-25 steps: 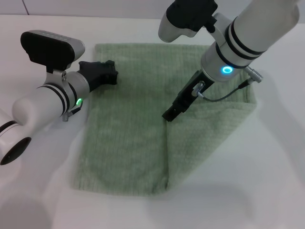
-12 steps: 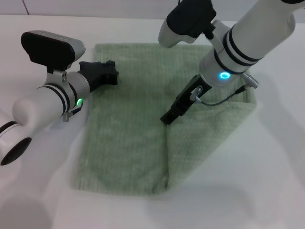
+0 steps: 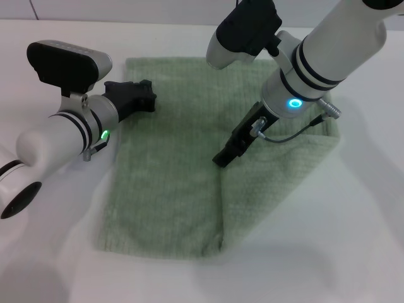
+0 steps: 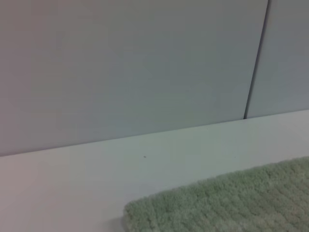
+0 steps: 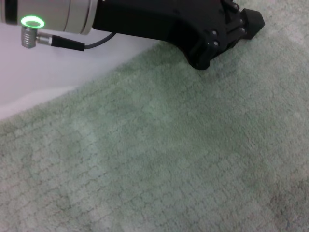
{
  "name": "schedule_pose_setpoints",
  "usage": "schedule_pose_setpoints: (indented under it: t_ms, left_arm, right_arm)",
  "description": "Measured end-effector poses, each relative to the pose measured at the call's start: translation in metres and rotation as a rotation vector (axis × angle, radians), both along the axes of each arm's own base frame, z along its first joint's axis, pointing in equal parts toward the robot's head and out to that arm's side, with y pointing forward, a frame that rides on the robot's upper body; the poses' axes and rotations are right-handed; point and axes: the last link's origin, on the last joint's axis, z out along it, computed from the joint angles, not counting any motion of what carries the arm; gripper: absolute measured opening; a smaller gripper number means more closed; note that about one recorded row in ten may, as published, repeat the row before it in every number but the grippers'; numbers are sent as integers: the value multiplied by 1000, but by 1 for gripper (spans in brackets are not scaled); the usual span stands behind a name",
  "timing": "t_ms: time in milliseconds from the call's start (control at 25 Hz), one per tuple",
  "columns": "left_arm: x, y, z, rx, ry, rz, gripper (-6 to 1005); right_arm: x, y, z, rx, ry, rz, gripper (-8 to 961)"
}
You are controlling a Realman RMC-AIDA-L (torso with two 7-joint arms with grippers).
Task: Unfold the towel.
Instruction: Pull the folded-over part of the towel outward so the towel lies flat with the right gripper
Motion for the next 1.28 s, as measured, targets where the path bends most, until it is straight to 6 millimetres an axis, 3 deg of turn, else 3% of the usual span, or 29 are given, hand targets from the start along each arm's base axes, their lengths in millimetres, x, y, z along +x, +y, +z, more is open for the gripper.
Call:
schedule_pose_setpoints:
  t_ms: [280, 480, 1280]
  left_arm:
    - [0, 1, 1, 5, -4, 2, 11]
    - [0, 1, 1, 6, -5, 0, 11]
    - [-1, 1, 3, 8, -3, 2, 12]
  right_arm:
    - [3, 1, -2, -8, -28, -16, 669]
    - [2, 2, -2, -7, -30, -15, 443]
    - [-8, -5, -4, -53, -46, 46, 33]
